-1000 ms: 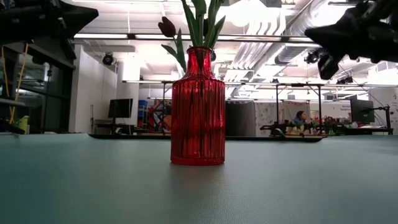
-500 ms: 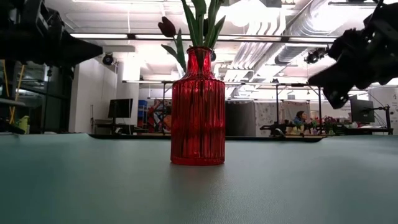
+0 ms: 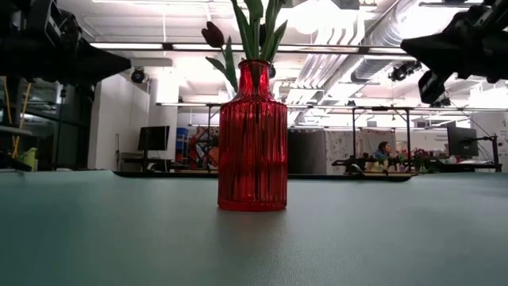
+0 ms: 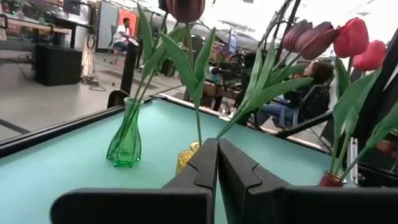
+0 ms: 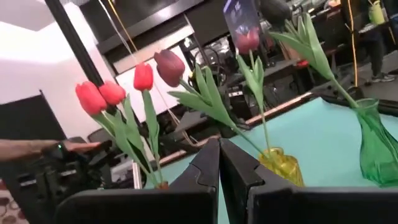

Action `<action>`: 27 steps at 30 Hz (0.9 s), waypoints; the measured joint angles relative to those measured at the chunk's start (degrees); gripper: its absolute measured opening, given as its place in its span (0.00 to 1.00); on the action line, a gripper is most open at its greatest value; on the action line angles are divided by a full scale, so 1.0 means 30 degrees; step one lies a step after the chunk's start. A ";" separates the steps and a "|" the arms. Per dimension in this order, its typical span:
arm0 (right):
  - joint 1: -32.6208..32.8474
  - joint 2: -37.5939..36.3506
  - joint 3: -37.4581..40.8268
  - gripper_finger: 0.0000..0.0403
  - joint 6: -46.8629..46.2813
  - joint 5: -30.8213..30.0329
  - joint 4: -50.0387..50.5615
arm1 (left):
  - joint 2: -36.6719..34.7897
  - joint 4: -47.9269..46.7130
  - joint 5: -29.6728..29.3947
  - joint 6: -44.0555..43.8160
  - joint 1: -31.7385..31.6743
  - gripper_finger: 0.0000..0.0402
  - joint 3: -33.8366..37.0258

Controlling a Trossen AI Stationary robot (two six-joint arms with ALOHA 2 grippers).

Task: Sort flowers into vase by color
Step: Return to Home Position

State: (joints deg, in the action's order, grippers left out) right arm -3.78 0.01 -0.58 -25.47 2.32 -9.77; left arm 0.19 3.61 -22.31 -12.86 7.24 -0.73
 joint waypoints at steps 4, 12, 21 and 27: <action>-0.0056 0.0138 0.0006 0.00 0.0000 -0.0112 0.0234 | -0.0002 0.0039 0.0009 -0.0007 0.0377 0.00 0.0000; -0.0049 0.0262 0.0006 0.00 0.0000 -0.0108 0.1490 | 0.0180 -0.0044 0.0264 -0.0124 0.0410 0.00 0.0007; -0.0049 0.0270 0.0014 0.00 0.0000 -0.0108 0.1621 | 0.0180 -0.0042 0.0257 -0.0138 0.0402 0.00 0.0007; -0.0049 0.0270 0.0014 0.00 0.0000 -0.0108 0.1621 | 0.0180 -0.0042 0.0250 -0.0146 0.0402 0.00 0.0007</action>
State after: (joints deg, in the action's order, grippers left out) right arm -3.92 0.82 -0.54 -25.47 2.00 -4.91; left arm 0.73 3.49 -21.56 -13.30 8.45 -0.71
